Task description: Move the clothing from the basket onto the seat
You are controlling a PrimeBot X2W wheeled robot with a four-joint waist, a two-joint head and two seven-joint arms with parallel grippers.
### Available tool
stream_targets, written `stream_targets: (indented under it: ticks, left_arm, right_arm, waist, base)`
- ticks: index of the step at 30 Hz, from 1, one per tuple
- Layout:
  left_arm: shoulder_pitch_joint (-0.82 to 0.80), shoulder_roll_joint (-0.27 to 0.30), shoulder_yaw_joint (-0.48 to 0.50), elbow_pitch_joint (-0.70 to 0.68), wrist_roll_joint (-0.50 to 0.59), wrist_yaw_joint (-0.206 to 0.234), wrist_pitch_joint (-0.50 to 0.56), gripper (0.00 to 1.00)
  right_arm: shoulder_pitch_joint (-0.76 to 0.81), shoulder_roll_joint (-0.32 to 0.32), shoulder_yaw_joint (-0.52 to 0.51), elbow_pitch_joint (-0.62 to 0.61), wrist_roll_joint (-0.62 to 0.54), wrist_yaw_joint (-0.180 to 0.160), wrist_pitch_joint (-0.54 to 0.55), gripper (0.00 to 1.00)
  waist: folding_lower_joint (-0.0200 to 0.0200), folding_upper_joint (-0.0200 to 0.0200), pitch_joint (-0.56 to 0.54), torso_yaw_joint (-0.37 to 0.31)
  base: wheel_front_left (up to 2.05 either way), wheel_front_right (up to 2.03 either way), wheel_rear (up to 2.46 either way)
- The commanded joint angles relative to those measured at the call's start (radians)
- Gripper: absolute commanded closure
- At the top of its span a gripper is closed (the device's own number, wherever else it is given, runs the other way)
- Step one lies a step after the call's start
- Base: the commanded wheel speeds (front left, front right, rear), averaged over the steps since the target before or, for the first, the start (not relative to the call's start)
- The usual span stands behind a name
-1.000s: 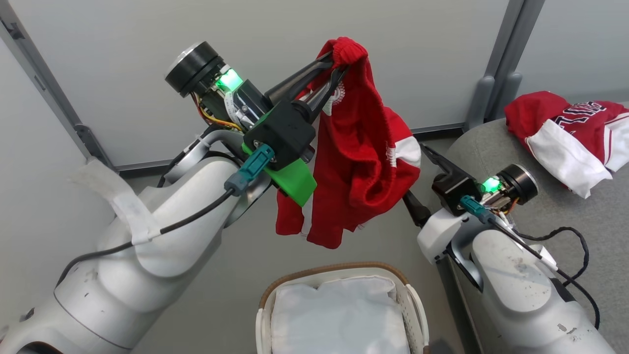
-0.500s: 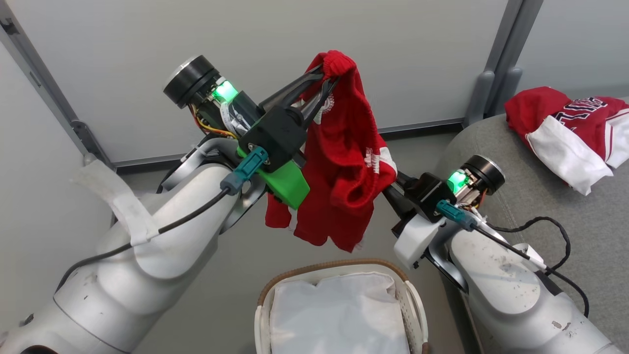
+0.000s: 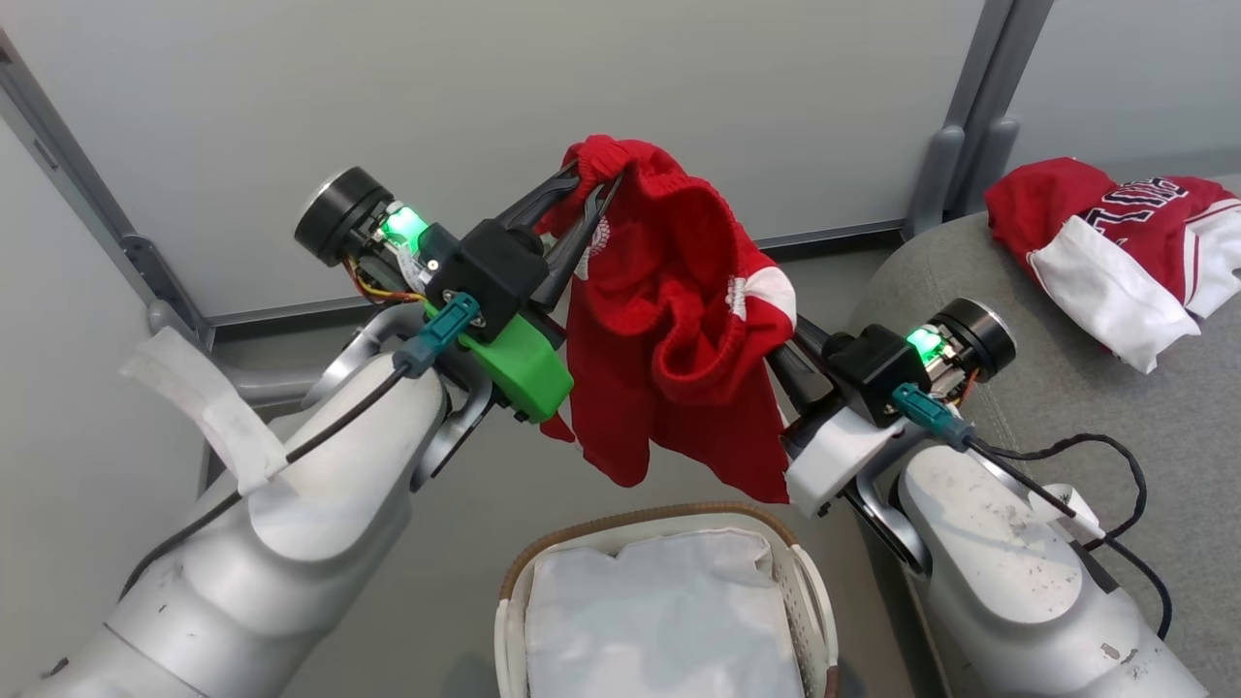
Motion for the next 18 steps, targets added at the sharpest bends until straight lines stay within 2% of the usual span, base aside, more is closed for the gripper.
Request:
stream_targets:
  ticks: [1,8,18]
  left_arm:
    - [0.028,-0.009,0.015,0.007,-0.032,0.003,-0.008,0.02]
    - [0.127,-0.035,0.044,0.055,-0.121,0.005,-0.034,0.00]
    - [0.280,-0.074,0.105,0.107,-0.160,0.024,-0.057,0.00]
  right_arm:
    - [0.021,0.003,-0.016,-0.007,0.011,-0.001,-0.005,1.00]
    - [0.046,0.023,-0.097,-0.040,-0.007,-0.001,-0.005,1.00]
    - [0.075,0.041,-0.228,-0.100,-0.047,-0.001,-0.005,1.00]
  waist:
    - [0.0000,0.0000,0.001,-0.002]
    - [0.0000,0.0000,0.007,-0.008]
    - [0.0000,0.0000,0.021,-0.019]
  base:
    - [0.00,0.00,0.00]
    - [0.00,0.00,0.00]
    - [0.00,0.00,0.00]
